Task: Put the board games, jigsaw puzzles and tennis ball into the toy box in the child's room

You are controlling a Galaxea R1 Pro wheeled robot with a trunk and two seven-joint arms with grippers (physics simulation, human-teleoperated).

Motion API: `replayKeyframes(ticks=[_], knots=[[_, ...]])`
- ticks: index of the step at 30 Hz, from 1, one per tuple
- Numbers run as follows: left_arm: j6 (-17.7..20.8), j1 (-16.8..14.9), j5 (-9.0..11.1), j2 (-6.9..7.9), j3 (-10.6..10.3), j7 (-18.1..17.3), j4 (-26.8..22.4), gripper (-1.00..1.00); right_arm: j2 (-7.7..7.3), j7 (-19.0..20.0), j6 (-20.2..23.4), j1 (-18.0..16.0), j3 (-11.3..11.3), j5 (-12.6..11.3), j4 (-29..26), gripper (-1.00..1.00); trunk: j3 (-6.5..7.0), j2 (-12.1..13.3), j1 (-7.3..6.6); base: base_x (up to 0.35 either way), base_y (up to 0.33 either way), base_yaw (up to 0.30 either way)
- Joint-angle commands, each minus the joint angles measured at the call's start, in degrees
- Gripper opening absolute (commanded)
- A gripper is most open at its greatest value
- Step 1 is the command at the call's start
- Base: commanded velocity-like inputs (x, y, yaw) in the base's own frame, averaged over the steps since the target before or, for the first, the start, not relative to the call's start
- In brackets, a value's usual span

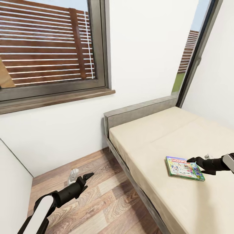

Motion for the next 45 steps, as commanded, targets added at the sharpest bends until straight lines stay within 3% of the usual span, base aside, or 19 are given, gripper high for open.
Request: replayKeyframes(ticks=[1, 19, 45], knots=[[0.3, 0.0, 0.6, -0.01, 0.1, 0.5, -0.1, 1.00, -0.05, 0.6, 0.0, 0.0, 0.3, 0.4, 0.0, 1.00, -0.05, 0.0, -0.01, 0.000, 0.000, 0.006], [0.3, 0.0, 0.7, -0.01, 0.1, 0.5, -0.1, 1.00, -0.06, 0.6, 0.1, -0.1, 0.3, 0.4, -0.1, 1.00, -0.05, 0.0, -0.01, 0.000, 0.000, 0.041], [0.2, 0.0, 0.4, -0.01, 0.1, 0.5, -0.1, 1.00, -0.06, 0.6, 0.1, 0.0, 0.3, 0.4, -0.1, 1.00, -0.05, 0.0, -0.01, 0.000, 0.000, 0.259]])
